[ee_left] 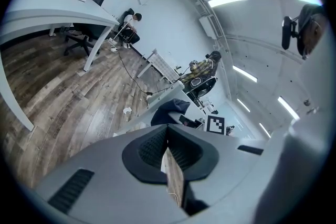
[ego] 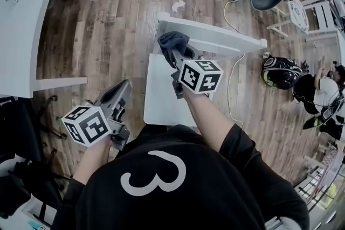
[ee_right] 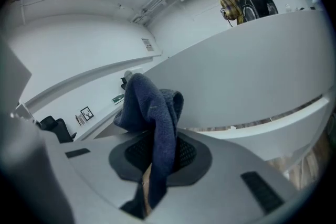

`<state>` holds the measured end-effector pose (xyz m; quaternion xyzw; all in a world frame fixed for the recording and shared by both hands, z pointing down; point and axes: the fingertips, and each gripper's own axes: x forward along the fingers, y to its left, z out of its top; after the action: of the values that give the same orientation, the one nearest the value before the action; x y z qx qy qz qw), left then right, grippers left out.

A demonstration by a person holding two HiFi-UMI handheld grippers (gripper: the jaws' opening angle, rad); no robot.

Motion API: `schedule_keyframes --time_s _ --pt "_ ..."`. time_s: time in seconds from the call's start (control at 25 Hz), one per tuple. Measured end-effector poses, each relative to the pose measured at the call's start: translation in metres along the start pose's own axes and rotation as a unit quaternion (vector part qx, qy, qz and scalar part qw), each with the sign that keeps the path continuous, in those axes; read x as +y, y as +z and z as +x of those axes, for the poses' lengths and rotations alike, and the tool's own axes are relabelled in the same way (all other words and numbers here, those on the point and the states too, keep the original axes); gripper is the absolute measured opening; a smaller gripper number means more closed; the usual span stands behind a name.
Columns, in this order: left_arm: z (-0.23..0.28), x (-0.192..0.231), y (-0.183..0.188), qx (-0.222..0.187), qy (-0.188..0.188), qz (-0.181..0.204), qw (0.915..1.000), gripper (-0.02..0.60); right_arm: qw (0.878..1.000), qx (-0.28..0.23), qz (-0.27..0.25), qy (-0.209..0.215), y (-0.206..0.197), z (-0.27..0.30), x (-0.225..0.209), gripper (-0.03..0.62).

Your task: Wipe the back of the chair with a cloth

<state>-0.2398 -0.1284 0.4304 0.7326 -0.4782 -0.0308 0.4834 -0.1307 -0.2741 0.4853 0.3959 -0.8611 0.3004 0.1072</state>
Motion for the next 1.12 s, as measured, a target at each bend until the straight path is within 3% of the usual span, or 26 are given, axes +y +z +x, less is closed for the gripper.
schedule_keyframes --time_s 0.72,1.12 --pt "-0.001 0.006 -0.009 0.016 0.015 0.013 0.9997 0.014 0.999 0.002 -0.005 -0.053 -0.008 0.022 -0.014 0.051" --pt "0.031 -0.016 -0.016 0.055 -0.017 0.031 0.9979 0.012 0.995 -0.006 0.026 -0.093 -0.003 -0.007 -0.051 0.051"
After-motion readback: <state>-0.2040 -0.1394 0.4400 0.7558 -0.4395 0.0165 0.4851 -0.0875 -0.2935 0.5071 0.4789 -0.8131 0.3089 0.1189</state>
